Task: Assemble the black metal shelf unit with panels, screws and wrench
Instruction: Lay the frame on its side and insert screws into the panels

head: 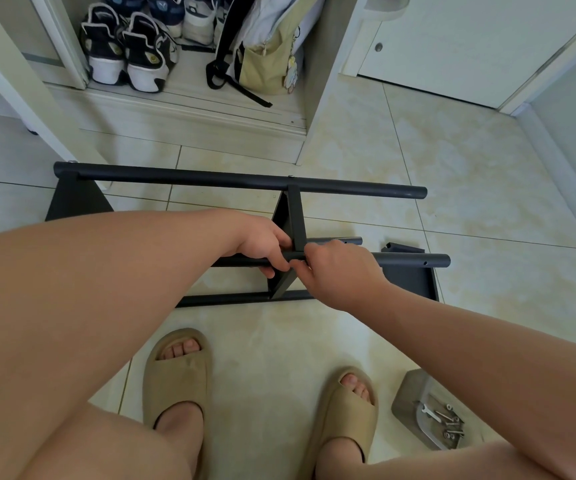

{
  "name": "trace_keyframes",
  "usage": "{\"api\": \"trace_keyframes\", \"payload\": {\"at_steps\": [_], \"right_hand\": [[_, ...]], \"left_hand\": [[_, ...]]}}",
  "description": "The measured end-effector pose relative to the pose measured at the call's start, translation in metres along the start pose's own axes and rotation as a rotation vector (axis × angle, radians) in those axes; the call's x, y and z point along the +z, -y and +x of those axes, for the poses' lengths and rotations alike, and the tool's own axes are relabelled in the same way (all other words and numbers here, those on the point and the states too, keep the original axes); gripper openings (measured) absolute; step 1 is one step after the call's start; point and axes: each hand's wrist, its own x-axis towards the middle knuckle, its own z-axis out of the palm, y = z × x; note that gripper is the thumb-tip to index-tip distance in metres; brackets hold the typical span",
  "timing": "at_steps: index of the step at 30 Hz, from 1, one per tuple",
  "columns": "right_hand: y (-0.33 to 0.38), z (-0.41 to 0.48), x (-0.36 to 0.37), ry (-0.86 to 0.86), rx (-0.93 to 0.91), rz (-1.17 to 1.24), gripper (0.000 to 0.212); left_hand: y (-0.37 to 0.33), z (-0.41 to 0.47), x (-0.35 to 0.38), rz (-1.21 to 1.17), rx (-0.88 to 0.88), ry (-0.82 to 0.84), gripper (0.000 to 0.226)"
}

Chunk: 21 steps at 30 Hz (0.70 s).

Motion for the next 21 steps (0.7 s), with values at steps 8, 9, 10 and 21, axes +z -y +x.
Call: {"api": "trace_keyframes", "payload": {"at_steps": [8, 9, 10, 21], "right_hand": [[0.0018, 0.0037, 0.0012, -0.015, -0.046, -0.073, 0.022], [0.0016, 0.0046, 0.0017, -0.002, -0.042, -0.103, 0.020], [0.0013, 0.0050, 0.0018, 0.004, -0.038, -0.107, 0.018], [0.0008, 0.0052, 0.0008, -0.053, -0.110, -0.045, 0.019]], "left_hand": [[0.0000, -0.0012, 0.0002, -0.006, -0.002, -0.008, 0.030], [0.0004, -0.0010, 0.0003, -0.006, -0.003, -0.009, 0.032], [0.0008, -0.0009, 0.0002, -0.004, -0.006, -0.008, 0.033], [-0.0012, -0.0022, -0.0006, 0.004, 0.000, -0.015, 0.030]]}}
